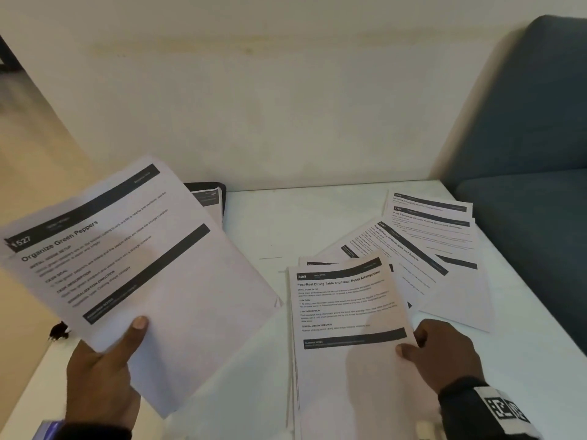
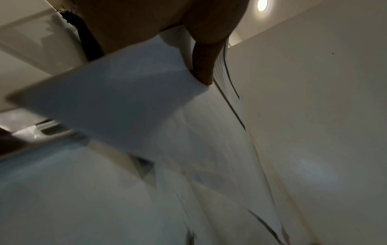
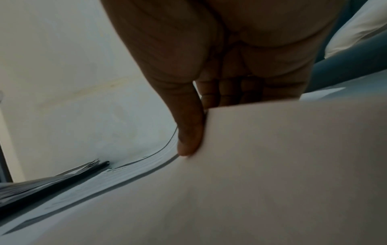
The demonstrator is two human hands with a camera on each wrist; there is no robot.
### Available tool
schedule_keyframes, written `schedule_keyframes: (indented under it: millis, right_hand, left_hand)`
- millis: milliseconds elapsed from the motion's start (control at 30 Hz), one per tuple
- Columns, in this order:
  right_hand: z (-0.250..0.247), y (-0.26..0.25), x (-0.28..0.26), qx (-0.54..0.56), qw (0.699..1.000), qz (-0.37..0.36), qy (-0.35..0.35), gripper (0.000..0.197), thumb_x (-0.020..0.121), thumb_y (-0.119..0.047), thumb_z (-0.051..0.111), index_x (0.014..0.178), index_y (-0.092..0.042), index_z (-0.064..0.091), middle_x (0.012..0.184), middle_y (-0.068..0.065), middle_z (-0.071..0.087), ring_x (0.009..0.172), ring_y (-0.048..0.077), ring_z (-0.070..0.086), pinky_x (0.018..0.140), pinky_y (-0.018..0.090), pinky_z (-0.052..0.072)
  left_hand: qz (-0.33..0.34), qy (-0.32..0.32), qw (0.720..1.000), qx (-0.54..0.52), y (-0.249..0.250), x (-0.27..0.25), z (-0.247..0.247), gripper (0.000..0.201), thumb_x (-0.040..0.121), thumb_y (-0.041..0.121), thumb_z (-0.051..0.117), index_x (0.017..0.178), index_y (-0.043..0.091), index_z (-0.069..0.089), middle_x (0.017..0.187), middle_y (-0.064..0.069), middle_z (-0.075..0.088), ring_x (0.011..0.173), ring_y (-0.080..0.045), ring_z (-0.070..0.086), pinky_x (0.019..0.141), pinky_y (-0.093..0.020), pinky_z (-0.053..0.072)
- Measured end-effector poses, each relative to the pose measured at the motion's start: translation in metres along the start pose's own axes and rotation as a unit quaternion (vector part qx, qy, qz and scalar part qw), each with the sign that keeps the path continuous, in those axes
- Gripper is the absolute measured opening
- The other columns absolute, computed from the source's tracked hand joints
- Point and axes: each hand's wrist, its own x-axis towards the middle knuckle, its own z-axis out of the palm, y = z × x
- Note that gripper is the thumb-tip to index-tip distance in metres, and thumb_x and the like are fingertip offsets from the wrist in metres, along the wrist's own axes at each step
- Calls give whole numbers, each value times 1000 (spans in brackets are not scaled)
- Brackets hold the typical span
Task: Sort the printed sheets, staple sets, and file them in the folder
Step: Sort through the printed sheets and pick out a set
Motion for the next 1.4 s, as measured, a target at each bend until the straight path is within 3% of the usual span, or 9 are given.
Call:
schedule_keyframes:
  millis: [267, 433, 633, 800, 900, 1000, 1167, 1333, 1400]
  right_hand:
    - [-9, -3, -7, 51, 999, 4, -10, 25, 86, -35, 68, 84, -25, 45, 83, -10, 58, 77, 12, 57, 78, 30, 47]
    - [-11, 7, -1, 48, 999, 6, 2, 22, 93, -34, 57, 77, -19, 53, 75, -4, 62, 71, 12, 58, 73, 31, 49]
    - [-30, 21, 8, 106, 991, 31, 82, 14, 97, -26, 51, 86, -20, 55, 85, -1, 60, 80, 21, 56, 83, 39, 46]
    - [-32, 32, 18, 148, 984, 51, 83, 13, 91, -29, 63, 82, -20, 60, 78, -4, 61, 73, 15, 54, 81, 37, 45]
    - [-31, 26, 15, 218, 973, 19, 77, 11, 92, -30, 63, 84, -23, 60, 86, -3, 67, 76, 13, 58, 76, 35, 49]
    - [-33, -1, -7, 351, 935, -49, 25, 2, 92, -19, 63, 91, -20, 63, 85, -3, 75, 74, 17, 69, 63, 27, 50]
    - [-26, -38, -42, 466, 868, -157, -64, 8, 88, -4, 64, 94, -8, 67, 88, 6, 77, 82, 23, 72, 78, 40, 54]
    - [-20, -41, -40, 594, 764, -104, -230, 31, 74, -5, 72, 103, -7, 64, 101, 18, 72, 85, 30, 70, 85, 45, 47]
    - [-17, -40, -39, 632, 724, -75, -265, 43, 62, -3, 58, 102, -12, 69, 103, 17, 73, 87, 30, 71, 85, 43, 49]
  left_hand:
    - [-16, 16, 1000, -11, -10, 4, -3, 45, 72, 26, 70, 110, 46, 55, 122, -1, 57, 116, -38, 51, 97, -64, 39]
    - [-25, 8, 999, -35, -17, 9, -6, 57, 75, 24, 71, 127, 37, 51, 129, -2, 56, 119, -37, 50, 96, -63, 40]
    - [-53, 7, 996, -77, -15, 10, -3, 64, 74, 21, 66, 136, 23, 49, 135, -4, 55, 124, -35, 50, 99, -55, 39]
    - [-77, 19, 996, -49, -10, 2, 5, 54, 72, 24, 72, 124, 22, 57, 127, -5, 59, 118, -35, 52, 100, -56, 38]
    - [-99, -21, 994, -38, 1, -4, 19, 30, 86, 5, 62, 114, 16, 58, 109, -4, 61, 99, -21, 58, 93, -39, 39]
    - [-119, -97, 988, 1, 9, -14, 35, 35, 86, -7, 58, 100, 26, 54, 97, 7, 64, 95, -9, 57, 95, -31, 36]
    - [-188, -161, 969, 9, 1, -19, 43, 38, 55, 29, 92, 86, 23, 70, 79, 14, 75, 94, -14, 60, 92, -37, 38]
    - [-255, -176, 951, 0, -5, -20, 46, 37, 64, 6, 79, 95, 22, 66, 79, 11, 75, 102, -21, 58, 102, -38, 32]
    - [-254, -194, 947, 25, -11, -24, 47, 46, 59, 25, 90, 100, 27, 70, 93, 13, 75, 120, -18, 51, 116, -38, 16]
